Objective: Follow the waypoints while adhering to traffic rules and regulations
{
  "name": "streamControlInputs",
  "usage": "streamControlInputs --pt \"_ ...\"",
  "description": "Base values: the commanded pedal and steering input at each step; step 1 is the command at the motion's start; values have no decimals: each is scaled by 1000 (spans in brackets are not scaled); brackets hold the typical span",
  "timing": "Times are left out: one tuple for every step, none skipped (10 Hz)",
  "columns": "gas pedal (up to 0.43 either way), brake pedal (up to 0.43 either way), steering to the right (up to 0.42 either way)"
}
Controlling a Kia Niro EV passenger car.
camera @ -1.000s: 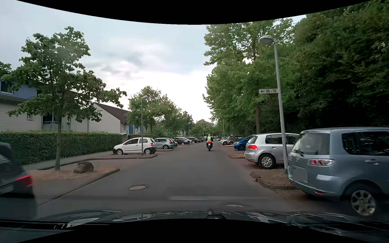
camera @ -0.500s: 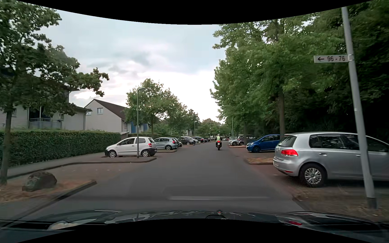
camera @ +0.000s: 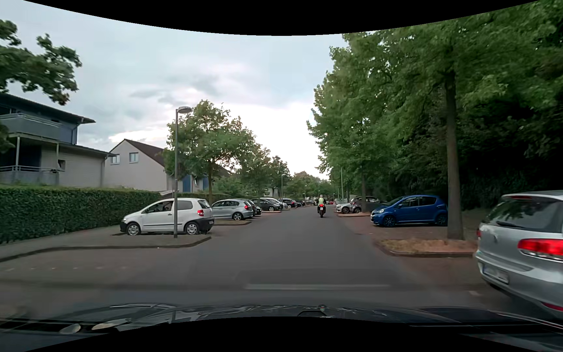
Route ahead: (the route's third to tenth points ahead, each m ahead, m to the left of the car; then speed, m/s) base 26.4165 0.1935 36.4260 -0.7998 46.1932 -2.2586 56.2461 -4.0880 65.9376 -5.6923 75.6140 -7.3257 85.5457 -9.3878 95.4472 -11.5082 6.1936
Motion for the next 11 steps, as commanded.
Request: streamControlInputs --pt "197 0 28" --pt "197 0 30" --pt "197 0 31" --pt "197 0 33" --pt "197 0 37" --pt "197 0 39" --pt "197 0 39" --pt "197 0 38" --pt "189 0 37" --pt "189 0 34" --pt "189 0 29"
